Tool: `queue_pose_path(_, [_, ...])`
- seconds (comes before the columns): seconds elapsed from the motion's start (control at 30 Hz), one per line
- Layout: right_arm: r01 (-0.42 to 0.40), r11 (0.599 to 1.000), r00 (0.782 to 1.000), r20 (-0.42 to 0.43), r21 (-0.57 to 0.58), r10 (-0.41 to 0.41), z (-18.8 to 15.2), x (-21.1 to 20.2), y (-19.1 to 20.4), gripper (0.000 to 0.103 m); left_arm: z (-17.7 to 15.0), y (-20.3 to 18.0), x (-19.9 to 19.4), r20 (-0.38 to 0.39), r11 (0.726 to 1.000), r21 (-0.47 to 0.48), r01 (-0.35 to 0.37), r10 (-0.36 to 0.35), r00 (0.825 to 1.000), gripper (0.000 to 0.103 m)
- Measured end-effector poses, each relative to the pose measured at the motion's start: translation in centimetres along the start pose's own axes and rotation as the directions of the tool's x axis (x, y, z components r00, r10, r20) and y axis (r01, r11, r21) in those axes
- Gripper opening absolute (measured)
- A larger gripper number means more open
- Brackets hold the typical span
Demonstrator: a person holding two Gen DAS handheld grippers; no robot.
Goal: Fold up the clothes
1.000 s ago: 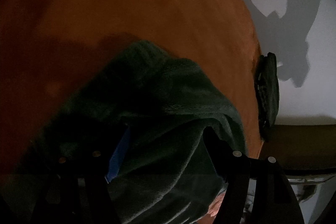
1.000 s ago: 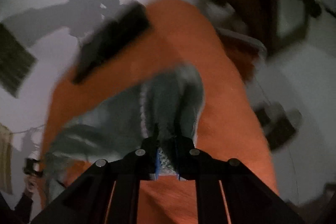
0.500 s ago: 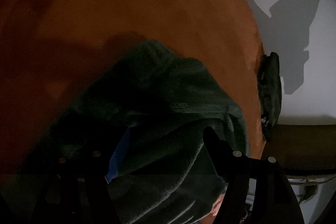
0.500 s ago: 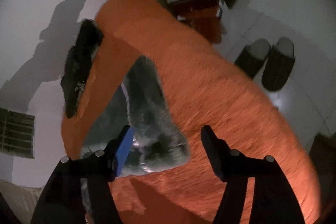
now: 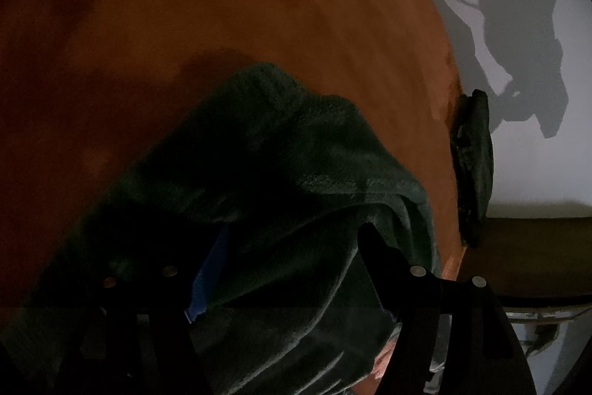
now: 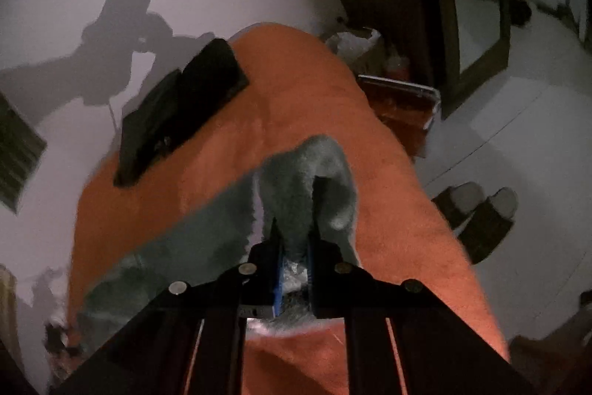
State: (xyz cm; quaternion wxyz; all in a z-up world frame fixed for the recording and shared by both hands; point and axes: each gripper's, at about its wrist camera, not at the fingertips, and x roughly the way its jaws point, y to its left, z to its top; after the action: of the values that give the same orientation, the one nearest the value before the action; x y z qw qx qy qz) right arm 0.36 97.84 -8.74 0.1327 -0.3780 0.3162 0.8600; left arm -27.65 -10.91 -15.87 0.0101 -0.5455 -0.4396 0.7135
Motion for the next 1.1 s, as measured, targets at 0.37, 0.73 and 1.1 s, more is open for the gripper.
queue_pose_path(0.37, [0.024,0.982,0.955,-0.294,0.187,0.032,-8.0,3.3,-7.6,0.016,0.2,-0.6,0.7,-0.008,1.000,-0.010,-0.003,0.003,1.000,0.072])
queue_pose_path(0.73, [0.055,0.810,0.959,-0.257,0.584,0.120,-10.9,1.3,-7.7,0.064,-0.1,-0.2,0.9,-0.002,1.000,-0.024,0.009,-0.009,1.000,0.072])
queue_pose_path(1.1, [-0.134,0.949,0.991,0.032,0.286,0.130,0.2,1.3,2.5,0.018,-0.1,0.1,0.6,0.006,1.000,-0.021,0.019,-0.019,1.000,0.074])
